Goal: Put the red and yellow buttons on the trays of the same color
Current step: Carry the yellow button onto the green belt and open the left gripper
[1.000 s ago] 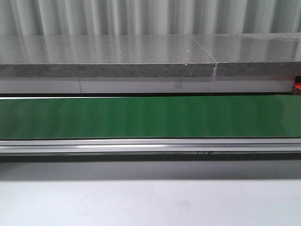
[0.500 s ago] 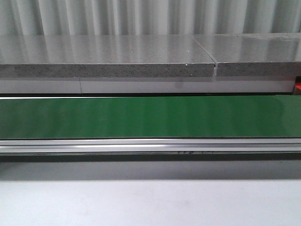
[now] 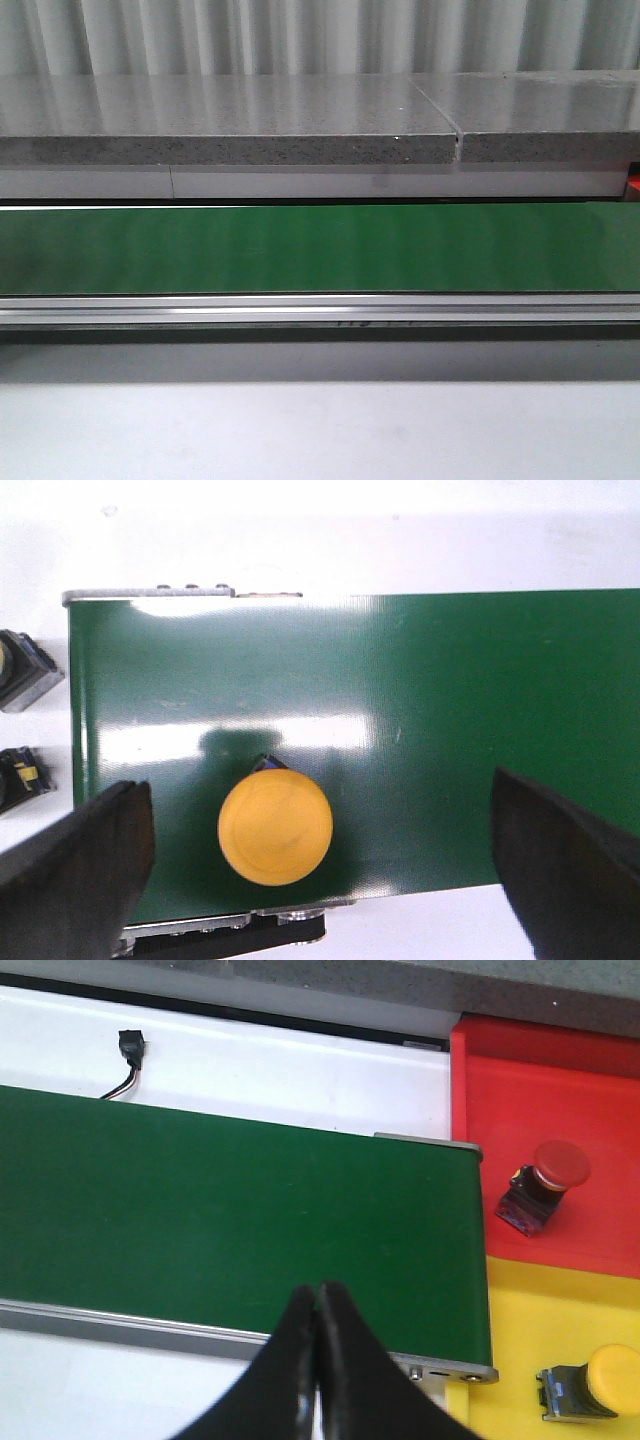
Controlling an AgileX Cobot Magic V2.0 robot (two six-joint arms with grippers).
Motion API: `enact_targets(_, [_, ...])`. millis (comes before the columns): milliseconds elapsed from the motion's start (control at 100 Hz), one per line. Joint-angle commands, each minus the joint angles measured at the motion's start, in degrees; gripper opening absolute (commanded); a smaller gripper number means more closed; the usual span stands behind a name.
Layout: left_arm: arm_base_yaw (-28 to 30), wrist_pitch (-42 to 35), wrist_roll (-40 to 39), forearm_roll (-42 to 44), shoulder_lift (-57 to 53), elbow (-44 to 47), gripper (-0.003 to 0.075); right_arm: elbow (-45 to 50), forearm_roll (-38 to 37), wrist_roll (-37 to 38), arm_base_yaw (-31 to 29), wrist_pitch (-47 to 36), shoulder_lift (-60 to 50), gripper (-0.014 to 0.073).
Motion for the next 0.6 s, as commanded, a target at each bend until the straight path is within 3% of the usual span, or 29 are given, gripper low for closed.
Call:
enact_targets(0, [0.4, -2.63, -0.08, -0.88, -4.18, -1.86, 0.064, -1.39, 0.91, -0.66, 0.26, -3.42, -0.38, -0.0071])
enact_targets(210, [5.79, -6.37, -2.57, -0.83, -5.79, 0.7, 0.064, -1.39, 0.91, -0.66, 0.26, -3.42, -0.38, -0.0071])
enact_targets(590, [22.5, -19.84, -13.35, -0.68, -5.79, 13.7, 0.064, -1.39, 0.91, -0.66, 0.26, -3.42, -0.38, -0.0071])
